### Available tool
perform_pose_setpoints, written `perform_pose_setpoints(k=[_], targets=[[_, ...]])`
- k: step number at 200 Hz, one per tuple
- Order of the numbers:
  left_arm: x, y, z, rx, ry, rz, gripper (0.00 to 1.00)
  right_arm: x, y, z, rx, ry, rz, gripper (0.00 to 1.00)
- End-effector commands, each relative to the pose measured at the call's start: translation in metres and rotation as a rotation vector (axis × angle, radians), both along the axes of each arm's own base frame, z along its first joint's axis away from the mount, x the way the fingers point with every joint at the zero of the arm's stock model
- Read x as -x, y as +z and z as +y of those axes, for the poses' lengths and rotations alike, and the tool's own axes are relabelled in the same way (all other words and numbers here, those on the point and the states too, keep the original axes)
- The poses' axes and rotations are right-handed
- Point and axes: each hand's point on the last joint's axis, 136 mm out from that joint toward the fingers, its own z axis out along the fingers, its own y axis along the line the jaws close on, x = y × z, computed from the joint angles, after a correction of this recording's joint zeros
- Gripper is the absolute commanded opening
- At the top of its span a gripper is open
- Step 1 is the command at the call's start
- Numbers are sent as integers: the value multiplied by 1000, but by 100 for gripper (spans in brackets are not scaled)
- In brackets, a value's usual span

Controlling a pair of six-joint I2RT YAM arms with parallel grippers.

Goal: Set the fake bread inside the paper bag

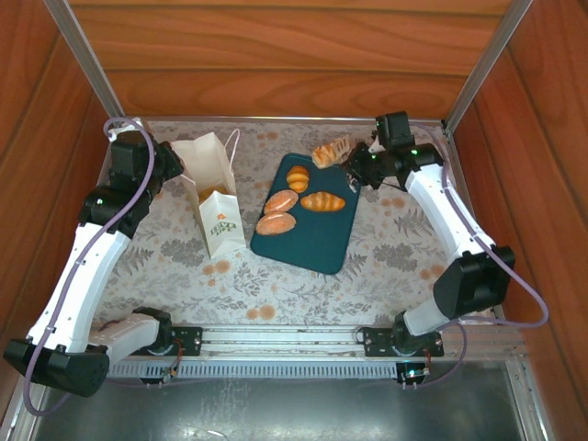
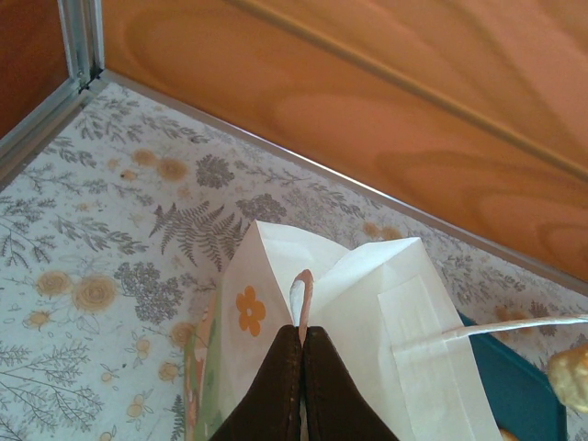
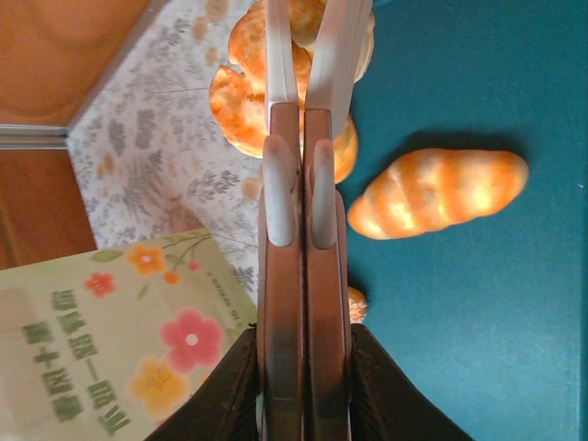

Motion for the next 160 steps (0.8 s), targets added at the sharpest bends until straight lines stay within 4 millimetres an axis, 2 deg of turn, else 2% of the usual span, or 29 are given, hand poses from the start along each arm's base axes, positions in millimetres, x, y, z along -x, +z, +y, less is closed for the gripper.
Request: perform_pose_setpoints(k=[1,43,83,102,131,160], targets=[[1,1,3,-5,11,-9,0,3,48,8,-62,63,-141,13],[0,3,5,-13,19,-12,0,22,116,33,-128,160,-294,13],[3,5,6,-12,21,-20,0,45,170,73,-181,282,-433,12],[4,5,6,-12,21,-20,0,58,194,100,-208,371,-507,12],[4,5,7,-12,21,-20,0,82,214,141,-200,518,-586,13],[6,8,8,-16,27,-26,0,96,214,166,-142,604,-630,13]])
